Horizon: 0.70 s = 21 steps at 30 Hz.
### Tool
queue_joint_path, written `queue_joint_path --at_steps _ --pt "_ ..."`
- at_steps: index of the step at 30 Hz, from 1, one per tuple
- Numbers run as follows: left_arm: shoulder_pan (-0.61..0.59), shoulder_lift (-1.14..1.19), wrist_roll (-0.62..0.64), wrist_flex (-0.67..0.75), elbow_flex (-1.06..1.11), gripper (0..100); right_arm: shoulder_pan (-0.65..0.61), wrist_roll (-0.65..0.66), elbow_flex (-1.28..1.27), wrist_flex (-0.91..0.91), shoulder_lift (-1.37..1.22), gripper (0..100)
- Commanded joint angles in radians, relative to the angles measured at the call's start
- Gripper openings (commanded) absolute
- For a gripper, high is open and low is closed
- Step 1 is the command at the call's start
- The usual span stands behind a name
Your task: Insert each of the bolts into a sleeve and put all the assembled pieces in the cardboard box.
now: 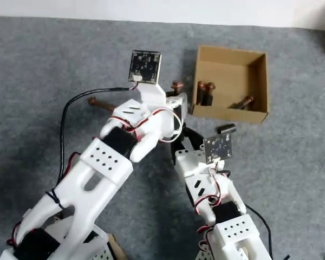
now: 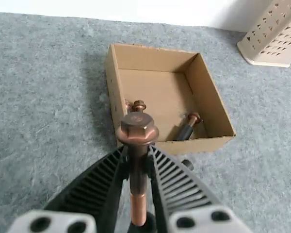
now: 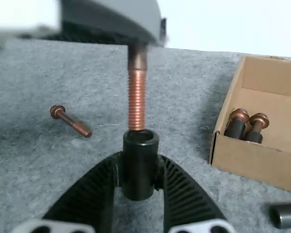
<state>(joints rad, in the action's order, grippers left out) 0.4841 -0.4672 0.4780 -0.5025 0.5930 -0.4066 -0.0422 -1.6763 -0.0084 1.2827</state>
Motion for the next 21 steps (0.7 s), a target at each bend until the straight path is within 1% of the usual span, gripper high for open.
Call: queue_joint_path --at_steps 1,6,11,15,21 --pt "0.016 -0.053 0.008 0.091 0.018 1 -0.015 0.008 -0.143 -0.045 0.021 0.4" --pt "0.031 -0.053 0.011 0.098 0.022 1 -0.044 0.008 -0.143 -0.045 0.021 0.4" --pt "0.059 -0.053 0.011 0.095 0.025 1 -0.042 0.008 -0.143 -0.047 0.021 0.4" --pt "0.073 -0.054 0.011 0.029 0.016 1 -0.039 0.008 -0.143 -0.044 0.021 0.4" --pt "0.039 -0.054 0.008 0.032 0.015 1 -0.039 0.008 -0.143 -0.042 0.021 0.4"
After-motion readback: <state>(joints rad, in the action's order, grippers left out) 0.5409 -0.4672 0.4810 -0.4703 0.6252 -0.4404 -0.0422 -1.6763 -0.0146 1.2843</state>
